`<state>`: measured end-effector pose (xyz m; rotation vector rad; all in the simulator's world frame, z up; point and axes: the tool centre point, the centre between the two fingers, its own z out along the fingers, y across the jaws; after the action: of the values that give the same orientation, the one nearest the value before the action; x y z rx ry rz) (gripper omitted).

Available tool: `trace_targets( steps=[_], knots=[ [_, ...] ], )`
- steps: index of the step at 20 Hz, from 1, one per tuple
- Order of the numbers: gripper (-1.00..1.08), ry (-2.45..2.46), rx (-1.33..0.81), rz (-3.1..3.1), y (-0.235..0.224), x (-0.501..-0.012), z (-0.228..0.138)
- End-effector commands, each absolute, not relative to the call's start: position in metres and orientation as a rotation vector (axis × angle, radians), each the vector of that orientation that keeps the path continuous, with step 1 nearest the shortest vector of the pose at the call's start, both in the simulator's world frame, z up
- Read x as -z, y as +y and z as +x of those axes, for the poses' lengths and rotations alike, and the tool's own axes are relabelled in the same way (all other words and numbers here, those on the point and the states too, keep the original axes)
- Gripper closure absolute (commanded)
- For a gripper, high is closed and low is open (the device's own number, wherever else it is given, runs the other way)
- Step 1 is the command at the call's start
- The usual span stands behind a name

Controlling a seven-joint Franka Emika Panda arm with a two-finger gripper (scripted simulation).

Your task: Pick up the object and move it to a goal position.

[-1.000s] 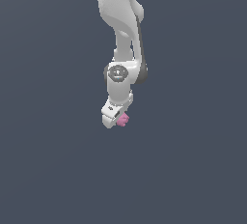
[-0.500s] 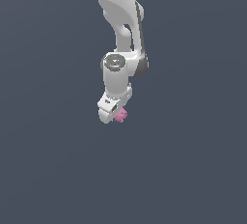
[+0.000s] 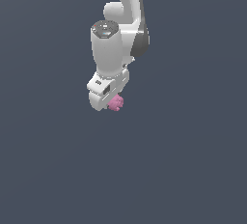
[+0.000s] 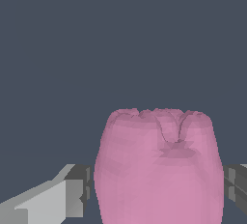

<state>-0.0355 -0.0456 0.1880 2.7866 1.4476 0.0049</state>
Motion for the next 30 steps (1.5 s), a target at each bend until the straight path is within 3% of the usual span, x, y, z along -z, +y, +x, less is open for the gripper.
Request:
trace_targets(
  steps=[1,21,30],
  knots=[
    [1.08,1.449,-0.005,2.787,-0.051,-0.217,-0.036],
    [1.08,1.449,-0.003,2.788,-0.093,-0.427,-0.035],
    [1.08,1.447,-0.001,2.789,-0.105,-0.485,-0.031]
  ],
)
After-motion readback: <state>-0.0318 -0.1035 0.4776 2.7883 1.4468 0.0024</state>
